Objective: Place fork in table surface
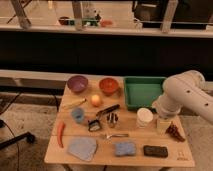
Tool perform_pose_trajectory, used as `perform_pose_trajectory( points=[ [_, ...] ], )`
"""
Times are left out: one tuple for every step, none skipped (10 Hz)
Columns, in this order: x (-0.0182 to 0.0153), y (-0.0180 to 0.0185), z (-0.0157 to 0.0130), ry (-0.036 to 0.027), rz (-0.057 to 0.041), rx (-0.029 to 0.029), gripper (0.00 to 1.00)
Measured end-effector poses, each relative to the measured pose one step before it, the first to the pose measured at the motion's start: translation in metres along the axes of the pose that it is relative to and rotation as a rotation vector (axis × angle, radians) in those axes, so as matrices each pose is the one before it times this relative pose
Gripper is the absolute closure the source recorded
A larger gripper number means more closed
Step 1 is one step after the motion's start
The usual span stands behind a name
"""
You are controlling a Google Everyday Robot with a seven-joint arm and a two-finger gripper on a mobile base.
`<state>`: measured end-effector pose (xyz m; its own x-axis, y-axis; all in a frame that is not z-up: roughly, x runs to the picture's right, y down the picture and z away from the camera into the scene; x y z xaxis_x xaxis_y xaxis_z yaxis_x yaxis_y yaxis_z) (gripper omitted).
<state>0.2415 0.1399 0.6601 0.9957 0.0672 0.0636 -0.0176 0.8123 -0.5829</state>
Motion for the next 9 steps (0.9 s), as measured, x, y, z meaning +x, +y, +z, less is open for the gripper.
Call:
perform_pose_trajectory(
  points=[
    [-0.00652, 0.00486, -0.00019, -0.06983, -0.00688, 0.00422, 0.2],
    [-0.00189, 0.00337, -0.00034, -0.05112, -0.00215, 0.00663, 0.2],
    [-0.00172, 0.00702, 0.00091, -0.05399, -0.00354, 0.01377, 0.2],
    [-0.00366, 0.00526, 0.00352, -0.02741, -0.01076, 0.00391, 0.2],
    [-0.00313, 0.00457, 0.00342, -0.01223, -0.01109, -0.00051, 0.2],
    [-0.00501, 0.0067, 0.00549, -0.00949, -0.01846, -0.0044, 0.2],
    [-0.00902, 0.00658, 0.00747, -0.00844, -0.02494, -0.00699, 0.2],
    [-0.00956, 0.0035, 0.00705, -0.00534, -0.02689, -0.00521, 0.2],
    [-0.00783, 0.00246, 0.00695, -0.00251, -0.02246, -0.00295, 0.2]
  ],
)
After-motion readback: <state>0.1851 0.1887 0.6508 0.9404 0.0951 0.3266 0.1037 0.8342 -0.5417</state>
